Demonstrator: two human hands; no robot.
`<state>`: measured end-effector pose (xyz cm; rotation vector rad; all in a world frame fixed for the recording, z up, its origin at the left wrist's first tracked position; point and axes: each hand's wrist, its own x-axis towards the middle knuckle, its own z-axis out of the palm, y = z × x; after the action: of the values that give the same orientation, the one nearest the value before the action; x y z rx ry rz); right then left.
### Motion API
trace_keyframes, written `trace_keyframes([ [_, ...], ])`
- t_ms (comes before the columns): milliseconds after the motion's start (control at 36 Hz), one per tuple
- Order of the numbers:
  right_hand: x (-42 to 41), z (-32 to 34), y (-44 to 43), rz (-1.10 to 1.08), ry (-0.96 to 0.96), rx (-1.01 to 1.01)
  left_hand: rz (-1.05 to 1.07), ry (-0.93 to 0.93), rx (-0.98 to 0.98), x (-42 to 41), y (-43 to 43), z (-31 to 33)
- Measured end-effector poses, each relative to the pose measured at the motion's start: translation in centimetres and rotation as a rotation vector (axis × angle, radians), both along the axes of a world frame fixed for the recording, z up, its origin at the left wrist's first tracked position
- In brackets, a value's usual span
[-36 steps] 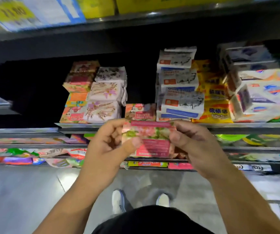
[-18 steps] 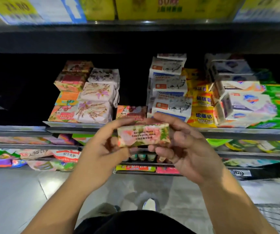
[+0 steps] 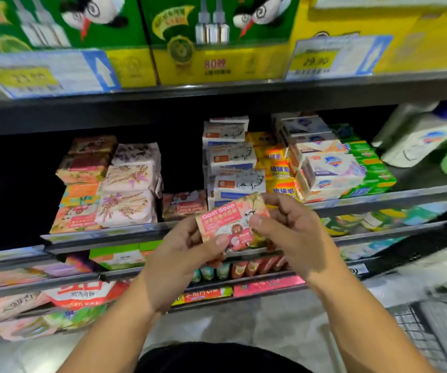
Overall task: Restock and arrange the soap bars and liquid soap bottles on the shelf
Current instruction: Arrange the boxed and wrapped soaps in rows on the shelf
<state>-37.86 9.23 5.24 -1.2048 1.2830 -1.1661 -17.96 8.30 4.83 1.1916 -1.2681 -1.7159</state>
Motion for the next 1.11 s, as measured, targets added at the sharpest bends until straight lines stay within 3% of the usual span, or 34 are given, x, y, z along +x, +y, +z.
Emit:
trace_keyframes([
  [167, 0.3, 0.0, 1.0, 0.018, 0.043, -0.047, 0.032, 0.018, -0.143, 1.1, 0.0, 2.1],
  [278, 1.2, -0.2, 1.7, 0.042, -0.079, -0.044, 0.112, 0.080, -0.269, 1.8, 0.1, 2.9],
  [389, 3.3, -0.3, 2.6, 0.084, 0.040, -0.011, 0.163, 0.142, -0.317, 2.2, 0.0, 2.9],
  [583, 7.9, -1.4, 2.8, 0.148, -0.039, 0.115, 0.090, -0.009, -0.448, 2.8, 0.2, 2.7],
  [750, 7.0, -1.2, 3.0, 0.066, 0.038, 0.110, 0.116, 0.055, -0.376, 4.3, -0.1, 2.6],
  [972, 5.0, -0.3, 3.0, -0.089, -0.186, 0.005, 0.073, 0.025, -0.362, 6.7, -0.7, 0.3],
  [1111, 6.9, 1.2, 2.3, -0.130, -0.195, -0.123, -0.028, -0.079, -0.363, 7.6, -0.1, -1.2],
])
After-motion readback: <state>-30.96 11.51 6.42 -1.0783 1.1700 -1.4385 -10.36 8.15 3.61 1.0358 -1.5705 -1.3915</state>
